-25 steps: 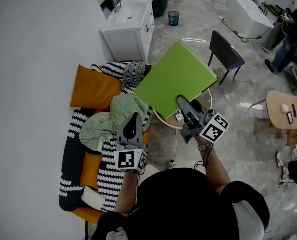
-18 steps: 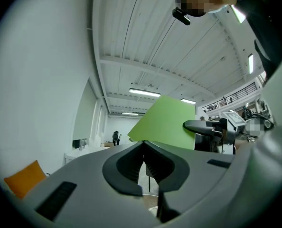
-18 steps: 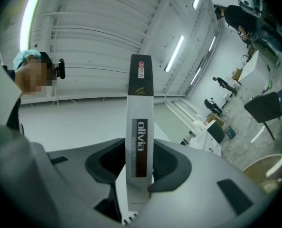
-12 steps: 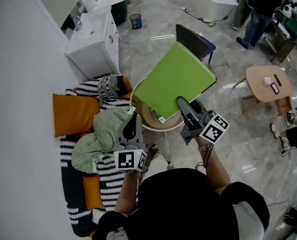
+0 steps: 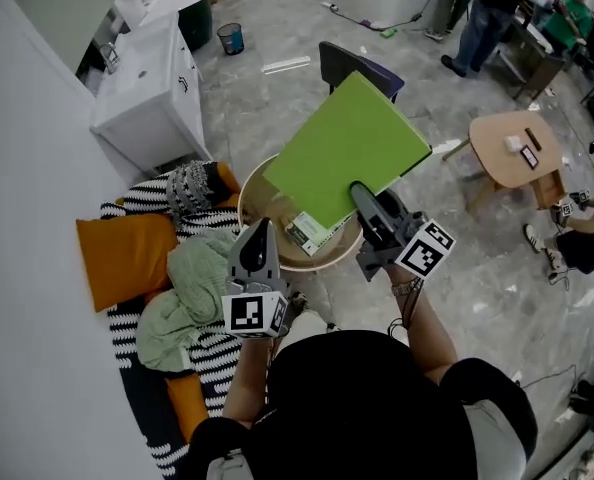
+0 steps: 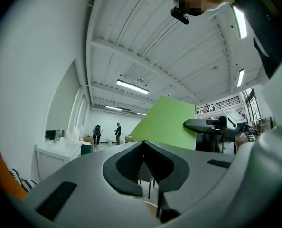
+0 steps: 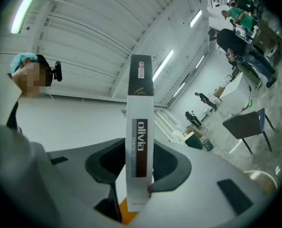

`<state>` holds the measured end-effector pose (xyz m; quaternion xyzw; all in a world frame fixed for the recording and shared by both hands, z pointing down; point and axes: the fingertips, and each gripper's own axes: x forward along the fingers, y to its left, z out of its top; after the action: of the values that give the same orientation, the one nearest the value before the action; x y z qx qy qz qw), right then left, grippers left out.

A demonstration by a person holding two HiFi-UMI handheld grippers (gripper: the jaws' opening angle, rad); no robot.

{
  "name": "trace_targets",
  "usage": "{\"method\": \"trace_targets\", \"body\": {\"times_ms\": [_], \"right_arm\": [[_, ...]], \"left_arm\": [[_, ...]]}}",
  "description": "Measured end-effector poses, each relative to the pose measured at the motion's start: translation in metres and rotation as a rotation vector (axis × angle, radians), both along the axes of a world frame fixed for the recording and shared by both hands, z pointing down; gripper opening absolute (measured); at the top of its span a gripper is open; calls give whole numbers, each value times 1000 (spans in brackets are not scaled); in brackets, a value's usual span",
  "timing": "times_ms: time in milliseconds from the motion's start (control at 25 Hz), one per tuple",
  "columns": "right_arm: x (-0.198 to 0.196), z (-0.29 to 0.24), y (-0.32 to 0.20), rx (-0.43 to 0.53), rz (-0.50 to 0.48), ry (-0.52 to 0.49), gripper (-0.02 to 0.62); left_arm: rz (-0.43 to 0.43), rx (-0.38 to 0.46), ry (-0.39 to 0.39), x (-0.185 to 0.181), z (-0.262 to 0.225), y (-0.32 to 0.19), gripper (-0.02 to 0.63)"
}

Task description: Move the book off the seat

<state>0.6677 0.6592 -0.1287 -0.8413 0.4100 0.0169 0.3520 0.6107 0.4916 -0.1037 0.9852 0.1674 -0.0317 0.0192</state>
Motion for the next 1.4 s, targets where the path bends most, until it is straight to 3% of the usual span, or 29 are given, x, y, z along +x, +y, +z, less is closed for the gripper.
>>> {"method": "trace_targets", "body": {"times_ms": [360,680,960,1400], "right_arm": [[69,18,-26,-10,82,-87,146],[105,36,-58,-53,95,-136,147],[129,55,-67,-41,61,-180,146],[228,91,-74,-28,-106,-253,146]], "left_arm": [[57,-25,-37,76,22,-41,10],[84,-46,-61,113,39,-65,11],[43,-47,-91,124,51,-73,9],[-142,-40,-137,187,71,-70,10]]}}
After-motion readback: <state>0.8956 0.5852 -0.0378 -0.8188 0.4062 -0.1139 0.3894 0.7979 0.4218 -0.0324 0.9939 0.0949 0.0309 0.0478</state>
